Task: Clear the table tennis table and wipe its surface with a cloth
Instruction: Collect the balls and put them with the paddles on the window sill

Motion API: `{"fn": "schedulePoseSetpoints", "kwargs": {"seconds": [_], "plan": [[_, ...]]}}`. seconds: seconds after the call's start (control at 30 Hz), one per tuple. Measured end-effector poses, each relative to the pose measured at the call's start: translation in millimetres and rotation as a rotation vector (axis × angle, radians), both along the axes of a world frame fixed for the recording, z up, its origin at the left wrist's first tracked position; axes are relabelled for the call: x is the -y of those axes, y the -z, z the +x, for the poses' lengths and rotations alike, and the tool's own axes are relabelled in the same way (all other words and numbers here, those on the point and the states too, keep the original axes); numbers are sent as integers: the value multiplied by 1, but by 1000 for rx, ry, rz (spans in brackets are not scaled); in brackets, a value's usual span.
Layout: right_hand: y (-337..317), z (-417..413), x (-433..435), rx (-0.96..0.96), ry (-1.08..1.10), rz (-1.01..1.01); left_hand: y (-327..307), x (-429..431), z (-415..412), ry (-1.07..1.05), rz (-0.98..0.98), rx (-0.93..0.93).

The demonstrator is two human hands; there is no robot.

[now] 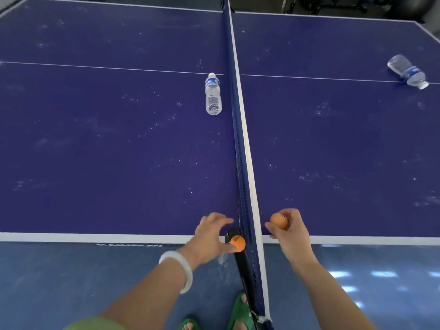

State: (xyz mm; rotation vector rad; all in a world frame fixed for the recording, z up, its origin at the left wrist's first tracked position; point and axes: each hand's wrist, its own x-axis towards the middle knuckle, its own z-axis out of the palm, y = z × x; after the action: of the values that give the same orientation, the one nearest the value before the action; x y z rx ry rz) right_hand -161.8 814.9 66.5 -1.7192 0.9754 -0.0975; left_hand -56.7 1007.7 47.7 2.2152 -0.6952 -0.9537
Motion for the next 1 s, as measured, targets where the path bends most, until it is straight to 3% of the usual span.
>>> {"fn": "schedulePoseSetpoints", "kwargs": {"seconds": [0.13, 0.43, 0.7, 0.87, 1.0], "plan": [[-3, -17, -9, 15, 34, 3, 12, 4, -32, 82, 21, 71], [-6, -48, -23, 11, 62, -5, 18, 12, -43, -39, -53, 215], [-38, -56, -31, 132, 30, -14, -7, 2, -50, -229, -176, 30], [-59, -33, -42, 177, -154, -30, -28, -18, -55, -359, -231, 32], [-70, -8, -69, 216, -414, 81, -52, -50, -66, -588, -269, -13]]}}
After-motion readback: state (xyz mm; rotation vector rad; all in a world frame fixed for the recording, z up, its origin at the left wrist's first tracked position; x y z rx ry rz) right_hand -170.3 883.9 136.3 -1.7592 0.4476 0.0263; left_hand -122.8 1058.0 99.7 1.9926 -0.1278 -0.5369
